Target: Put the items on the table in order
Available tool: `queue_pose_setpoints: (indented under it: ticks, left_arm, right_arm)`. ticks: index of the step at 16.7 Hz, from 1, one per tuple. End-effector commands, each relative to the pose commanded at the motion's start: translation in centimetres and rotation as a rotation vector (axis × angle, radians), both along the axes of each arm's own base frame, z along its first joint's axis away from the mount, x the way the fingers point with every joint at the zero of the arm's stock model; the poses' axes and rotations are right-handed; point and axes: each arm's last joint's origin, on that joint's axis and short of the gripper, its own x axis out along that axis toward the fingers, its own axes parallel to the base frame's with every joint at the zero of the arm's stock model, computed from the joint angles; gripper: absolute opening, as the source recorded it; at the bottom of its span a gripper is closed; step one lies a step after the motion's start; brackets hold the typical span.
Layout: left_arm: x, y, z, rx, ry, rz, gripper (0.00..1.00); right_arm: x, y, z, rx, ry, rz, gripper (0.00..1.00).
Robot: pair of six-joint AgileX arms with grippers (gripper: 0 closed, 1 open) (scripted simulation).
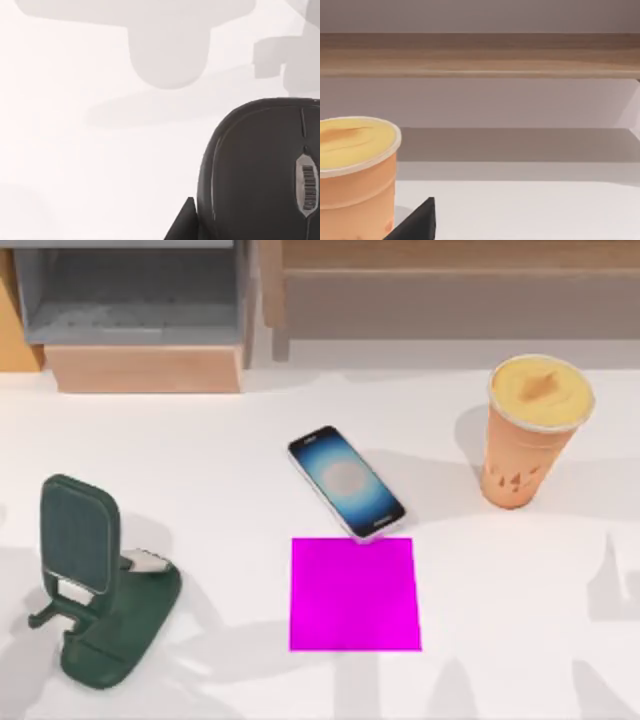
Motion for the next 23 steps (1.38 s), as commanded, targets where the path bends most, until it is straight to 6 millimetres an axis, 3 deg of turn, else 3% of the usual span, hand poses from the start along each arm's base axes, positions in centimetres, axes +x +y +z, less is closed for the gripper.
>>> queue_pose_setpoints:
  ticks: [3, 6, 10, 13, 18, 23]
  left_arm:
    - [2.0, -0.8, 0.1, 0.009, -0.008, -0.005, 0.00]
    - [6.0, -3.4, 0.1, 0.026, -0.028, -0.009, 0.00]
    - [11.2, -9.8, -0.4, 0.042, -0.057, -0.037, 0.00]
    - [13.5, -16.0, -1.2, 0.044, -0.074, -0.045, 0.00]
    - [13.5, -26.1, -2.8, 0.032, -0.075, 0.103, 0.00]
    - [10.6, -34.7, -4.6, 0.017, -0.049, 0.364, 0.00]
  right_arm:
    - [0.0, 0.0, 0.0, 0.000, 0.000, 0.000, 1.00]
    - [0.0, 0.0, 0.0, 0.000, 0.000, 0.000, 1.00]
    - [0.0, 0.0, 0.0, 0.000, 0.000, 0.000, 1.00]
    - [0.0, 0.0, 0.0, 0.000, 0.000, 0.000, 1.00]
    - [0.0, 0.0, 0.0, 0.000, 0.000, 0.000, 1.00]
    - [0.0, 0.0, 0.0, 0.000, 0.000, 0.000, 1.00]
